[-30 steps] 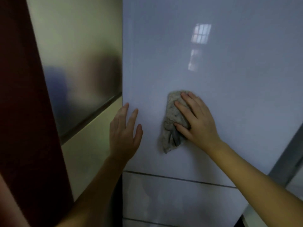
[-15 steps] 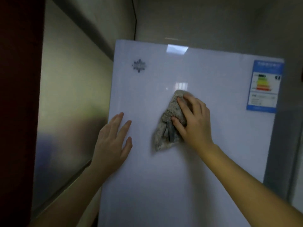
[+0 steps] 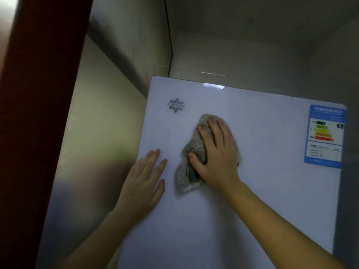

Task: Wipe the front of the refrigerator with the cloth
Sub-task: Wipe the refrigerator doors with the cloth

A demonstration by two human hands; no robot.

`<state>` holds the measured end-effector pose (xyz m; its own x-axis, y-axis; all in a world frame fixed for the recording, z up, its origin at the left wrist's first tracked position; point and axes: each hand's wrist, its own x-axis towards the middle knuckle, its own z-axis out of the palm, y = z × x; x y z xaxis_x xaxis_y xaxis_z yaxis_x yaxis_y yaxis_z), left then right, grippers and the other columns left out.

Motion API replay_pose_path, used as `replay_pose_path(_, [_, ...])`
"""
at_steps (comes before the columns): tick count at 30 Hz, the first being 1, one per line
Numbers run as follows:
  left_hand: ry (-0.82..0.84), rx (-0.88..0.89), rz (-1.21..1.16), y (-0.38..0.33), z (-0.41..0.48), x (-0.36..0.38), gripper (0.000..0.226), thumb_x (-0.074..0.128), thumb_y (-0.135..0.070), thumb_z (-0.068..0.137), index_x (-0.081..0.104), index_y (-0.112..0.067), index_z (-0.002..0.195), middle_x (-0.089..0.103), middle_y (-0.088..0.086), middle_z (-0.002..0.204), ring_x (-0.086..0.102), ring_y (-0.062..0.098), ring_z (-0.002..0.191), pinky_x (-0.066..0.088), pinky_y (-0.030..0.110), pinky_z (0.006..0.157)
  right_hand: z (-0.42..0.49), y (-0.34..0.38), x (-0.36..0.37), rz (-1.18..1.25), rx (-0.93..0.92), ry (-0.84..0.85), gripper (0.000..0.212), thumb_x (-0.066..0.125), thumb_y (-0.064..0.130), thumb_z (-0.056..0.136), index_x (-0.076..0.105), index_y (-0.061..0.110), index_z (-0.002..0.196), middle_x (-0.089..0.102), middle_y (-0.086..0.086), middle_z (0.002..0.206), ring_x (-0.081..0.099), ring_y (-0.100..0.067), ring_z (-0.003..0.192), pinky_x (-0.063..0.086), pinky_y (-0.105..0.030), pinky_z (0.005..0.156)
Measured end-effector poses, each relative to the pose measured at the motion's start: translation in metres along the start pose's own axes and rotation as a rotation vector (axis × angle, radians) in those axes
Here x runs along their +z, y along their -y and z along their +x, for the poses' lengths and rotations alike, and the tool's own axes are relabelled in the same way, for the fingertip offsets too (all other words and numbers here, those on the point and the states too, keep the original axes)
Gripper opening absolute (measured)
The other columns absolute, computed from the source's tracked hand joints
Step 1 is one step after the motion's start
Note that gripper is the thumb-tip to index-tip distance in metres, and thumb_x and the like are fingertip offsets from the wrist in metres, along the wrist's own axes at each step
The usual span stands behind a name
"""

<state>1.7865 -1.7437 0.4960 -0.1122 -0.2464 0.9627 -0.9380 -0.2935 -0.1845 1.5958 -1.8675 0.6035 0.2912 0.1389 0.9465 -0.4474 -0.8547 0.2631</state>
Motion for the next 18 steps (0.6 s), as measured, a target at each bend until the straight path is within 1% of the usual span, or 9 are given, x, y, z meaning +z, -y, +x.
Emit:
replay_pose_path(2, [-0.016,-0.019,-0.023,-0.002,-0.004,0.003,0.052,0.046,-0.034,0.100,0.054,-0.010,0.145,0.038,0.014,0.162,0.038,0.030,0.149,0.030,0.041,0.121,0.007,-0.002,0.002,0.018,-0.039,-0.022,0.070,0.067,0.044,0.089,0.050,0.010,0.148,0.039,-0.015,0.159,0.027,-0.034,0.151,0.022,-0.055,0.126])
replay_pose_path(4, [-0.022,-0.036,-0.038,-0.005,-0.008,0.005,0.052,0.046,-0.034,0.100,0.054,-0.009,0.145,0.039,0.014,0.162,0.037,0.029,0.150,0.031,0.042,0.121,0.019,-0.003,0.003,0.050,-0.071,-0.022,0.072,0.069,0.041,0.089,0.047,0.009,0.149,0.041,-0.014,0.158,0.030,-0.032,0.151,0.023,-0.052,0.126])
replay_pose_path(7, [-0.021,-0.047,-0.046,-0.005,-0.010,0.007,0.053,0.048,-0.034,0.099,0.053,-0.011,0.146,0.039,0.013,0.162,0.035,0.028,0.151,0.031,0.042,0.121,0.053,0.005,0.005,0.083,-0.072,0.032,0.077,0.066,0.046,0.091,0.040,0.008,0.153,0.040,-0.012,0.159,0.032,-0.029,0.150,0.022,-0.047,0.127])
replay_pose_path(10, [-0.024,-0.043,-0.037,-0.004,-0.011,0.008,0.053,0.051,-0.032,0.097,0.053,-0.011,0.146,0.041,0.014,0.161,0.037,0.029,0.150,0.035,0.043,0.121,0.097,0.025,0.012,0.085,-0.087,0.037,0.076,0.061,0.051,0.095,0.038,0.010,0.154,0.039,-0.011,0.160,0.031,-0.028,0.150,0.021,-0.046,0.127])
replay_pose_path(12, [-0.036,-0.039,-0.032,-0.002,-0.013,0.009,0.053,0.051,-0.032,0.097,0.054,-0.011,0.145,0.043,0.015,0.159,0.037,0.029,0.150,0.036,0.043,0.120,0.122,0.043,0.020,0.070,-0.133,0.049,0.076,0.060,0.052,0.095,0.038,0.011,0.154,0.038,-0.010,0.160,0.031,-0.027,0.151,0.020,-0.046,0.127])
replay_pose_path(15, [-0.034,-0.040,-0.044,-0.001,-0.016,0.009,0.052,0.050,-0.034,0.099,0.051,-0.013,0.147,0.039,0.013,0.162,0.033,0.027,0.152,0.030,0.040,0.123,0.142,0.062,0.033,0.034,-0.209,0.061,0.075,0.058,0.054,0.093,0.040,0.012,0.153,0.039,-0.009,0.160,0.032,-0.028,0.150,0.020,-0.044,0.127])
replay_pose_path(18, [-0.026,-0.042,-0.051,-0.001,-0.016,0.010,0.052,0.049,-0.035,0.100,0.049,-0.014,0.148,0.037,0.012,0.163,0.032,0.026,0.153,0.027,0.040,0.124,0.141,0.062,0.036,0.071,-0.224,0.041,0.075,0.061,0.053,0.091,0.042,0.011,0.151,0.039,-0.011,0.158,0.034,-0.029,0.148,0.026,-0.047,0.125])
